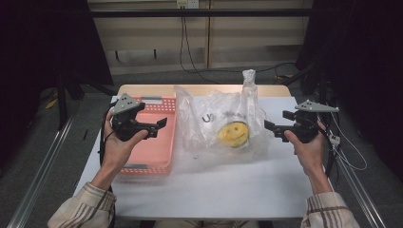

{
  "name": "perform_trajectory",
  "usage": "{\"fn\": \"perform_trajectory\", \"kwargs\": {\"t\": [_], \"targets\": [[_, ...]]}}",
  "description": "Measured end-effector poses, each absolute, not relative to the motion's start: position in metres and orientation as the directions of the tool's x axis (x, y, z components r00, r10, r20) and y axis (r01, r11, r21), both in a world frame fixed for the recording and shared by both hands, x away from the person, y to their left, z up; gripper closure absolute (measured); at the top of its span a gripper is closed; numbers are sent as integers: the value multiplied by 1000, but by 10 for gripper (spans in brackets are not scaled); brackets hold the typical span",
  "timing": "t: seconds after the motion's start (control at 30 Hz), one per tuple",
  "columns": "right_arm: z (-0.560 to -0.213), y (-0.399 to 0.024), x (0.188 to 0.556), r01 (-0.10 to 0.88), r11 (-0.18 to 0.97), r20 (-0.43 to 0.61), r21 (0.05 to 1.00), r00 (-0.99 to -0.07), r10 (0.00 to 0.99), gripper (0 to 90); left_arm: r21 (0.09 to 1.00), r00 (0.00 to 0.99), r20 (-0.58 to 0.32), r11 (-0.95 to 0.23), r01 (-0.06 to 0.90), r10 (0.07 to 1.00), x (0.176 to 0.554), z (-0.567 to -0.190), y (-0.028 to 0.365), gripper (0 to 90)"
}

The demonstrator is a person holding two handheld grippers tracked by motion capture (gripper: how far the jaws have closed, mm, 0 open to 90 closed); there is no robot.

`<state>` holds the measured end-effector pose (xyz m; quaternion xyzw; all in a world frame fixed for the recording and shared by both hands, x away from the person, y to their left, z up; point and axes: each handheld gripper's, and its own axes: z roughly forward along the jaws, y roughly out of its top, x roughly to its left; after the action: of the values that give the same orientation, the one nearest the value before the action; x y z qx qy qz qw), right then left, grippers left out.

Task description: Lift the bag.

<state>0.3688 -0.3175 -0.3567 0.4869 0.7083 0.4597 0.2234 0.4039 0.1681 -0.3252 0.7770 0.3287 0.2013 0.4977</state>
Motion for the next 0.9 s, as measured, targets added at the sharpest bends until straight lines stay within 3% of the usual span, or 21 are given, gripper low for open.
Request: {"fn": "perform_trajectory", "kwargs": {"t": [0.47, 0.6, 0.9], "targets": [[-375, -305, 335, 503, 124, 107, 856, -406, 908, 115, 884, 722, -28, -320, 341, 692, 363, -358, 174, 50], [-377, -303, 326, 496, 120, 100, 860, -394, 914, 114, 900, 689, -55, -264, 348, 722, 346, -366, 181, 58], [-399, -299, 294, 513, 122, 93, 849, -374, 923, 116, 893, 681, -76, -255, 371, 728, 317, -387, 197, 58]]}}
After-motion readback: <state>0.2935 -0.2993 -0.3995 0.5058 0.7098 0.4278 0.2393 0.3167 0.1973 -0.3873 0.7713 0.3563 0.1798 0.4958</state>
